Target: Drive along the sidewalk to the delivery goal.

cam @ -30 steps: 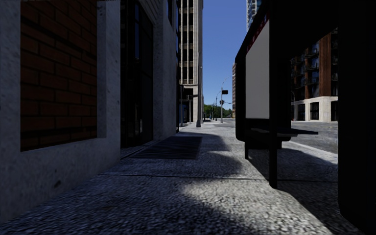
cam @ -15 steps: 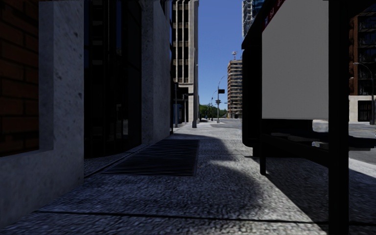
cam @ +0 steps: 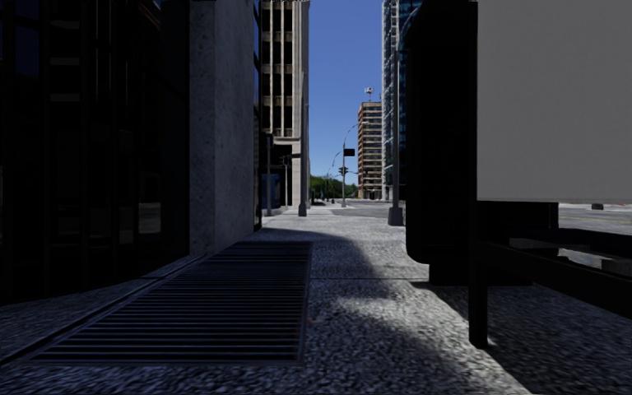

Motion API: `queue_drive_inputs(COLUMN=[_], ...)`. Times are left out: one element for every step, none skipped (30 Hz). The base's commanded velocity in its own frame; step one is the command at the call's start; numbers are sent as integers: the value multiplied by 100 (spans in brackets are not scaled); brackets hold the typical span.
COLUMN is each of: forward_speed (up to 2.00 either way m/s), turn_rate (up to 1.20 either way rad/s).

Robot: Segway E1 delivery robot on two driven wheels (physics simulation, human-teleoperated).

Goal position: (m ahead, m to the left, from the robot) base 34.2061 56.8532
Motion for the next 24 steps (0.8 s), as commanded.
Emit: queue_drive_inputs(forward_speed=[200, 200, 200, 200, 200, 200, 200, 200, 200, 200, 200, 200, 200, 200, 200, 200, 200, 200, 200, 200, 200, 200, 200, 200], turn_rate=[-26, -9, 0, 0, 0, 0, 0, 0, 0, 0, 0, 0, 0, 0, 0, 0, 0, 0, 0, 0, 0, 0, 0, 0])
